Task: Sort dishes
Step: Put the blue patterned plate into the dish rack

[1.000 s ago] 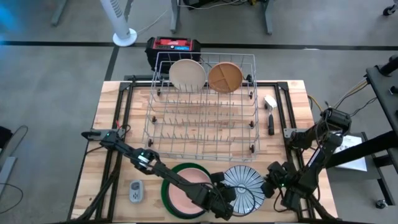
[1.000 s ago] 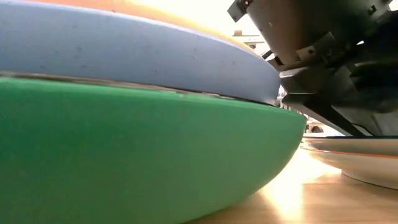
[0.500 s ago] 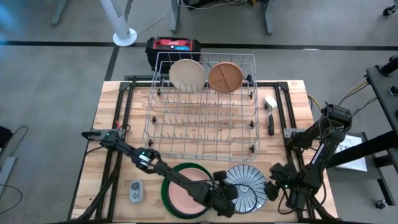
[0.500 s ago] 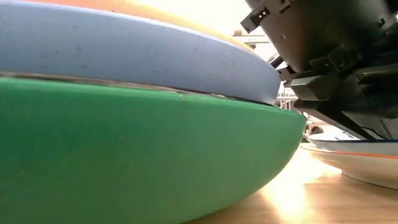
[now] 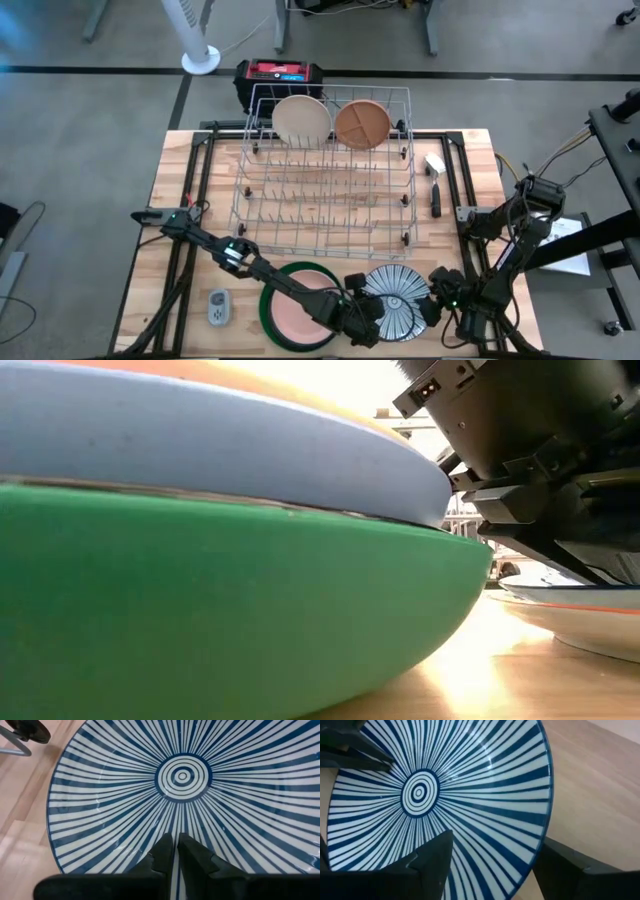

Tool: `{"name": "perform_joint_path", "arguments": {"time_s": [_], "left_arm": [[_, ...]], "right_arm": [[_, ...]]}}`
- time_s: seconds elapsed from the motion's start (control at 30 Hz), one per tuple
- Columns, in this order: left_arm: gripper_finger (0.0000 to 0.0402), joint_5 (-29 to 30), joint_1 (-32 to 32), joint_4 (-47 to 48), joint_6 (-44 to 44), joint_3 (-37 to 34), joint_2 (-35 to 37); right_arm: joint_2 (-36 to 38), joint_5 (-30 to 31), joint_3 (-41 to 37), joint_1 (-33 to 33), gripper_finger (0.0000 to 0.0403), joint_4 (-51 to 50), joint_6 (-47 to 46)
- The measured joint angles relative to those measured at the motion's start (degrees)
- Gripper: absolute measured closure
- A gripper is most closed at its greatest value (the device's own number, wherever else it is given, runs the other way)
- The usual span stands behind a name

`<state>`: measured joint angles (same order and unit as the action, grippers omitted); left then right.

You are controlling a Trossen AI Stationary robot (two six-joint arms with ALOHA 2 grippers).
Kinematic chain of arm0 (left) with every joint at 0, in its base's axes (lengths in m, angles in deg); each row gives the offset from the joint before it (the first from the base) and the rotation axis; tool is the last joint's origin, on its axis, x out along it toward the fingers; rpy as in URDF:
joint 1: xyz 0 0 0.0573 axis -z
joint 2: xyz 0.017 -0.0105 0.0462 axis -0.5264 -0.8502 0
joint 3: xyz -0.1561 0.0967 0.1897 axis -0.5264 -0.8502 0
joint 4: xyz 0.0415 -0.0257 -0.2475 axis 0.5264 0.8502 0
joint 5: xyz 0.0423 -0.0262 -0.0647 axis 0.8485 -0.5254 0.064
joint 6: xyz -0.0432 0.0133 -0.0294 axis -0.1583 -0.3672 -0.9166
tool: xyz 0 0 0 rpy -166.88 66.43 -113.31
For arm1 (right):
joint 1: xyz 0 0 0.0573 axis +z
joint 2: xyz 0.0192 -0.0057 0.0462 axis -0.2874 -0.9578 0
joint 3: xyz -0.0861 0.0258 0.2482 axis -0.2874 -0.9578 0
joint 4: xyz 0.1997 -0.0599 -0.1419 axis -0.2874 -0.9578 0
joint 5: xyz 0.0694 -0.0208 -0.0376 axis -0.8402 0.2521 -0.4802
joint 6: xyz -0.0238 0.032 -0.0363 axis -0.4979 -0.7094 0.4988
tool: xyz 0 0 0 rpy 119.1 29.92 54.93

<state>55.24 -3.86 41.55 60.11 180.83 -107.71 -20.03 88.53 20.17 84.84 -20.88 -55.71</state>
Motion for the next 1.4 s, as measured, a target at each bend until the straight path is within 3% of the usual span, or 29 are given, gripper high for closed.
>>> {"name": "perform_joint_path", "arguments": {"time_s": [0.2,0.5,0.9,1.07,1.4], "left_arm": [[0.038,0.0,0.0,0.0,0.0,0.0,0.0],[0.038,0.1,0.2,0.4,0.0,0.0,0.1],[0.0379,0.3,0.7,-0.2,2.0,0.5,1.2],[0.0379,0.0,1.4,-0.8,4.8,0.5,2.9],[0.0379,0.1,2.1,-2.0,6.6,0.6,5.6]], "right_arm": [[0.0,0.9,-0.5,0.0,0.0228,-0.2,-0.2],[0.3,6.4,-0.7,0.1,0.0378,-1.7,-3.2],[1.3,8.5,1.0,0.5,0.0381,-6.3,-0.3],[1.7,11.0,3.8,0.5,0.04,-10.1,2.6],[1.7,11.3,10.6,0.5,0.0401,-20.8,5.9]]}}
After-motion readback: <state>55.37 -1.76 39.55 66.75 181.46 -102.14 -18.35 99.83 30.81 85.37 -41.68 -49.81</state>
